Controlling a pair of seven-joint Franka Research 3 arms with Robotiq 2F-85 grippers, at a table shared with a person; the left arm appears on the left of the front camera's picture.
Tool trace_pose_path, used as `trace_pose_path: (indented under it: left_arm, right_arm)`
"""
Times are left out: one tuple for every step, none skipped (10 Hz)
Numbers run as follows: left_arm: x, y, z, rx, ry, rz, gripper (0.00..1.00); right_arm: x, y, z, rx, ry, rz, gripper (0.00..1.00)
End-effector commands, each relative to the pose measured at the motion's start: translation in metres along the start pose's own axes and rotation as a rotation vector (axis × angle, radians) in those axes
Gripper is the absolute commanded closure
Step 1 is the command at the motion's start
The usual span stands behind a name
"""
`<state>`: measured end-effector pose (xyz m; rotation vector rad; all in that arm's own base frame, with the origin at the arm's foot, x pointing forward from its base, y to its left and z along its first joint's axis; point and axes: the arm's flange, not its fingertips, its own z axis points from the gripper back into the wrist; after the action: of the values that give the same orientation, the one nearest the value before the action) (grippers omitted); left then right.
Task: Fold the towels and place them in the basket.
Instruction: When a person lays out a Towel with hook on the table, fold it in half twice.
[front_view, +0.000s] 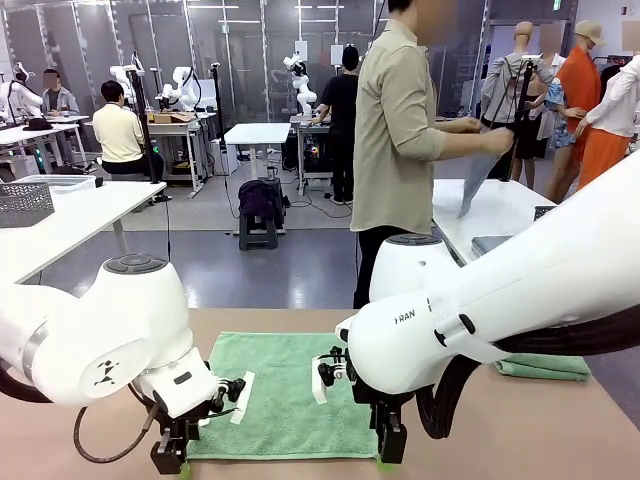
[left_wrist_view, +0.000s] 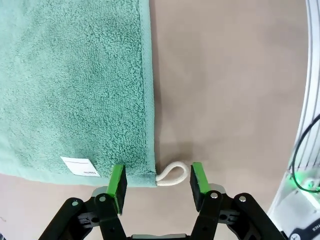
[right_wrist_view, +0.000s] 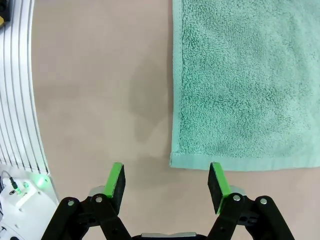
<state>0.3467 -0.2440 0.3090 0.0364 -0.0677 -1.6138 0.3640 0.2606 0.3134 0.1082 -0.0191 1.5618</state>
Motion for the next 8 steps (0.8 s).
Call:
trace_pose_path:
  left_arm:
    - [-0.008,-0.0026,-0.0024,-0.015,-0.016,-0.014,0.34]
    - [-0.0085,-0.0026,-0.0022,-0.017,-0.015,-0.018,0.34]
    - [-0.0089,-0.0028,-0.0024,-0.018,-0.016,-0.02,0.34]
    - [-0.0097,-0.0029,-0.0027,-0.021,-0.017,-0.021,0.34]
    - [-0.0099,-0.0033,-0.0029,-0.023,-0.017,-0.023,0.34]
    - [-0.0098,-0.0035,-0.0034,-0.025,-0.015,-0.023,0.34]
    - [-0.0099,-0.0035,-0.0039,-0.027,-0.014,-0.025,0.34]
    - [-0.0098,-0.003,-0.0044,-0.03,-0.013,-0.028,0.34]
  right_arm:
    - [0.0011,-0.0051,-0.0086,0.013,-0.039,0.014,0.16]
    - [0.0026,-0.0061,-0.0102,0.024,-0.04,0.011,0.16]
    - [0.0028,-0.0076,-0.0119,0.032,-0.038,0.008,0.16]
    - [0.0034,-0.0089,-0.0137,0.033,-0.03,0.004,0.16]
    - [0.0044,-0.0095,-0.0152,0.038,-0.029,0.006,0.16]
    - [0.0049,-0.0093,-0.0161,0.041,-0.023,0.003,0.16]
    - [0.0047,-0.0093,-0.0168,0.039,-0.018,0.002,0.16]
    - [0.0038,-0.0098,-0.0181,0.04,-0.008,-0.002,0.16]
